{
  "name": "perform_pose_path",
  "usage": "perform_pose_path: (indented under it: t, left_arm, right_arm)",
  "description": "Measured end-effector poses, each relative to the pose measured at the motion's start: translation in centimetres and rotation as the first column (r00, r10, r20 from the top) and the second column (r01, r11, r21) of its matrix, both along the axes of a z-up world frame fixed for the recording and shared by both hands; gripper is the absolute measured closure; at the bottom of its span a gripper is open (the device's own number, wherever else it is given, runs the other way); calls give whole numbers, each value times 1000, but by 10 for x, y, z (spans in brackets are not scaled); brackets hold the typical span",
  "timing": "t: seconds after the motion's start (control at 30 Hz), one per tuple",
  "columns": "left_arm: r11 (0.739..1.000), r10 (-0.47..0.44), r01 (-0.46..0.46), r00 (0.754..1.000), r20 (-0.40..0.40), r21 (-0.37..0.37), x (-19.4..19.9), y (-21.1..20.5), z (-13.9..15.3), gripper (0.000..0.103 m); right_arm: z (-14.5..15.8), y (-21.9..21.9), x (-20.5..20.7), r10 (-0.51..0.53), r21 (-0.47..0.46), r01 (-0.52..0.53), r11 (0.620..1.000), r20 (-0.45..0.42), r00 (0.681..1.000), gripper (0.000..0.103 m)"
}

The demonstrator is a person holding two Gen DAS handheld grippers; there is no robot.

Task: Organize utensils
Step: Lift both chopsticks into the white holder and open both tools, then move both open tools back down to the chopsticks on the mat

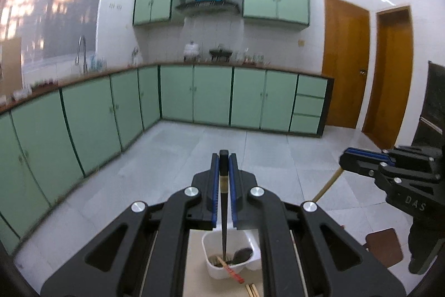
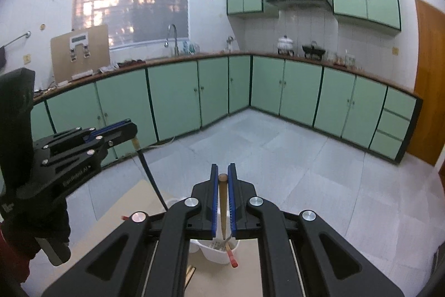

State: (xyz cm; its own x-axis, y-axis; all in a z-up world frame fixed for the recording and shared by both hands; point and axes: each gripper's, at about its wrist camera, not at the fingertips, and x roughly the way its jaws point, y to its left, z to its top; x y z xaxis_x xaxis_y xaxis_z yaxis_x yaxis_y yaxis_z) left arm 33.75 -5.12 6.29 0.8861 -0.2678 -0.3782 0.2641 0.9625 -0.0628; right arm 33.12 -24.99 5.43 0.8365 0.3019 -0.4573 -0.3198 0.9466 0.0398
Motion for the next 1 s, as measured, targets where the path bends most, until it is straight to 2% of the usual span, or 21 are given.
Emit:
perform_pose_path:
  t: [0.13, 0.3, 0.37, 0.43, 0.47, 0.63, 0.73, 0.9, 1.0]
  left_arm:
    - [1000, 12, -12, 998, -64, 1, 19, 10, -17, 96]
    - [1000, 19, -16, 995, -101, 27, 30, 18, -26, 93]
    - [1000, 23, -23, 994, -103, 10, 29, 23, -22, 81]
    - [999, 36, -37, 996, -76, -12, 23, 31, -13, 71]
    - [999, 38, -39, 997, -64, -14, 18, 33, -10, 68]
    - [998, 64, -64, 998, 6, -10, -17, 46, 12, 54]
    - [997, 73, -73, 997, 23, -14, -43, 51, 13, 43]
    - [996, 89, -89, 996, 26, 9, -100, 53, -13, 25]
    - [996, 93, -93, 996, -6, -2, -126, 53, -37, 19]
  right_arm:
    - [-21, 2, 12, -9, -14, 8, 1000, -46, 999, 96]
    - [-38, 5, 25, -17, -44, 13, 999, -101, 995, 96]
    - [-38, 2, 24, -30, -43, 26, 999, -94, 995, 94]
    - [-35, -3, 19, -44, -33, 41, 999, -83, 996, 84]
    - [-33, -7, 15, -54, -24, 52, 998, -74, 996, 76]
    - [-21, -25, -11, -95, -9, 95, 995, -34, 995, 64]
    - [-20, -33, -35, -110, 1, 111, 994, -15, 994, 53]
    - [-32, -39, -80, -118, 3, 118, 993, 10, 993, 19]
    - [-47, -37, -108, -129, -1, 129, 992, 21, 991, 10]
